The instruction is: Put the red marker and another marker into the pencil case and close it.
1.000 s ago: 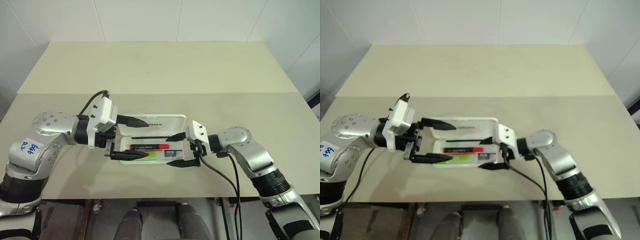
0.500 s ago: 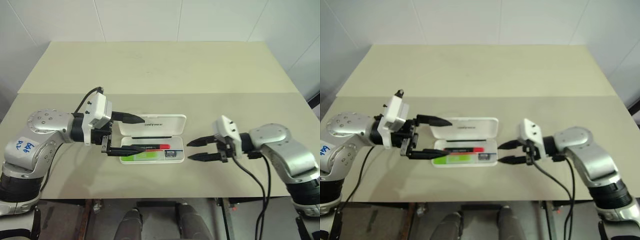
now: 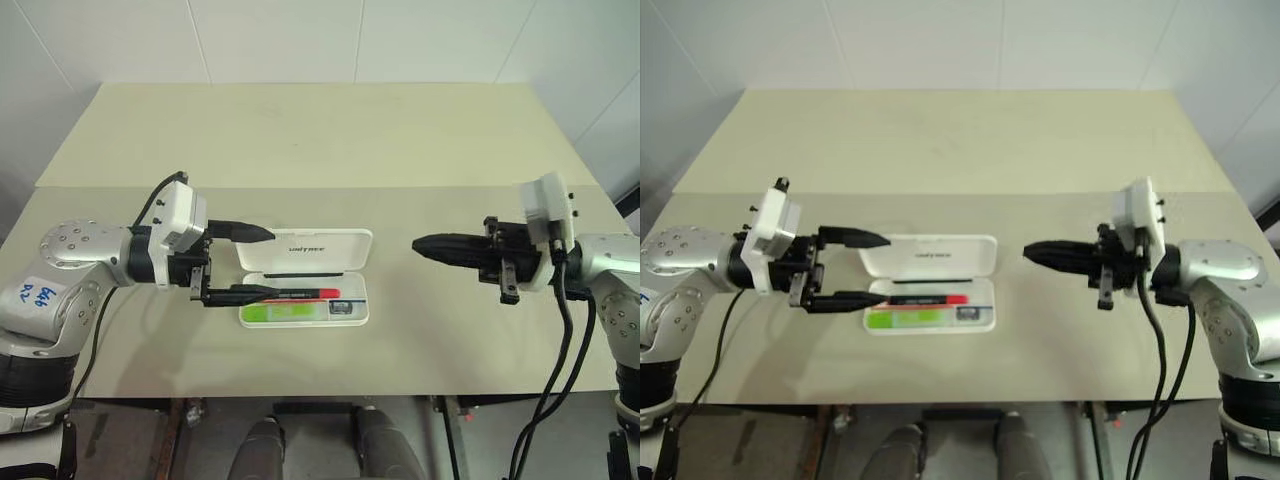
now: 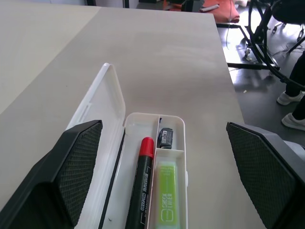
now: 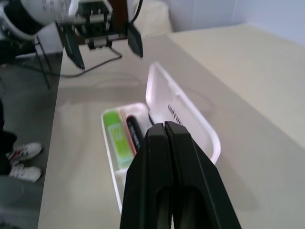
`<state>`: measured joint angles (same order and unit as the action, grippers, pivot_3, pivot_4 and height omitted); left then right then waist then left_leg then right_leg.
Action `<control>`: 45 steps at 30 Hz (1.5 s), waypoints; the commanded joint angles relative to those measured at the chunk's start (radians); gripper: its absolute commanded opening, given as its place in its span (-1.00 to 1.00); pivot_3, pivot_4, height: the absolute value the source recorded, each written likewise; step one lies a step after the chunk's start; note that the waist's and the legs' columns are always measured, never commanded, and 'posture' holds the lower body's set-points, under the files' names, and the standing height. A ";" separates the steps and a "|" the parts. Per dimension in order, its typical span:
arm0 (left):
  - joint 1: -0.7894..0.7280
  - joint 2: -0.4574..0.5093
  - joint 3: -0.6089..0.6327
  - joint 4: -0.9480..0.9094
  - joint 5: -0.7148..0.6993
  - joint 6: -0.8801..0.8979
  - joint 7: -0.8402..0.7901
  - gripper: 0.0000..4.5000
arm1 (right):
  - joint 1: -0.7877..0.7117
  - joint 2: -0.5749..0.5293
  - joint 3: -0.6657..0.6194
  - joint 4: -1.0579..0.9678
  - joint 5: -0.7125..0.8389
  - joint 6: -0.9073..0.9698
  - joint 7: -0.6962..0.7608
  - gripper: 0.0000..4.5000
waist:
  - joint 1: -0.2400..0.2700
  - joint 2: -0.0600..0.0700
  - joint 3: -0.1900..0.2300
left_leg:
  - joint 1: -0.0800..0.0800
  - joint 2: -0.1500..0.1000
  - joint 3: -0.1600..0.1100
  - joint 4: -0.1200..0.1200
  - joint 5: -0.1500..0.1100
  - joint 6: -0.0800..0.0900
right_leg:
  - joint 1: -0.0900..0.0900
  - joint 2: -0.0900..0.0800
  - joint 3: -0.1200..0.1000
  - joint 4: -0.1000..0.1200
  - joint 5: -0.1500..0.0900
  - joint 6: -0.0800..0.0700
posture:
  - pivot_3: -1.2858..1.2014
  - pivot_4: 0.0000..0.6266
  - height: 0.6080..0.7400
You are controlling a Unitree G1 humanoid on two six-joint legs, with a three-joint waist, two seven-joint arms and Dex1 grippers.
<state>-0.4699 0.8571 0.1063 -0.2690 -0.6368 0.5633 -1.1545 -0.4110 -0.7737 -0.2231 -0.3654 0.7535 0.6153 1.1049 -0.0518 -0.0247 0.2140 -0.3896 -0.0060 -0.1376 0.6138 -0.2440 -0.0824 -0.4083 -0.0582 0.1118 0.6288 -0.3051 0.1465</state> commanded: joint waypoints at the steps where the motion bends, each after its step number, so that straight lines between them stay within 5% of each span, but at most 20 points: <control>1: -0.027 -0.005 0.023 0.048 0.014 -0.042 -0.001 1.00 | -0.006 0.012 -0.013 -0.070 0.036 0.000 -0.052 -0.98 | 0.001 0.000 0.000 | 0.000 0.000 0.000 0.000 0.000 0.000 | 0.000 0.000 0.000 0.000 0.000 0.000 | 0.03 -0.52 1.00; 5: -0.006 0.005 0.041 0.081 0.021 -0.069 -0.011 1.00 | -0.016 0.004 0.002 -0.092 0.038 -0.001 -0.075 -0.98 | 0.001 0.000 0.000 | 0.000 0.000 0.000 0.000 0.000 0.000 | 0.000 0.000 0.000 -0.001 0.000 0.000 | 0.03 -0.52 1.00; 18: 0.047 0.039 0.121 0.099 0.007 -0.095 -0.030 -0.99 | 0.005 -0.016 0.071 -0.092 -0.026 -0.054 -0.050 -1.00 | 0.002 0.000 0.000 | 0.000 0.000 0.000 -0.001 0.000 0.000 | 0.000 0.000 0.000 -0.001 0.000 0.000 | 0.03 -0.52 1.00; 29: -0.060 -0.018 0.151 0.250 0.079 -0.155 0.142 -0.99 | 0.016 -0.015 0.096 -0.074 -0.062 -0.087 -0.038 -1.00 | 0.007 0.000 0.000 | 0.000 0.000 0.000 0.000 0.000 0.000 | 0.000 0.000 0.000 -0.001 0.000 0.000 | 0.03 -0.52 1.00; 40: -0.082 -0.073 0.018 0.310 0.218 -0.193 0.185 -0.99 | 0.003 -0.012 0.091 -0.076 -0.050 -0.012 -0.121 -1.00 | 0.016 0.000 0.000 | -0.001 0.000 0.000 -0.001 0.000 0.000 | -0.001 0.000 0.000 -0.001 0.000 0.000 | 0.03 -0.52 1.00; 45: -0.116 -0.108 0.001 0.359 0.251 -0.220 0.208 -1.00 | 0.014 -0.024 0.088 -0.087 -0.043 0.010 -0.121 -0.41 | 0.024 0.000 0.000 | -0.001 0.000 0.000 -0.001 0.000 0.000 | -0.001 0.000 0.000 -0.001 0.000 0.000 | 0.03 -0.52 1.00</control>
<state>-0.5567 0.7472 0.0931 0.0956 -0.3928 0.3675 -0.9559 -0.3958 -0.7832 -0.1161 -0.4263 0.6939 0.6217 0.9875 -0.0280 -0.0247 0.2140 -0.3903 -0.0061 -0.1377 0.6132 -0.2440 -0.0824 -0.4089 -0.0585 0.1116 0.6280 -0.3051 0.1465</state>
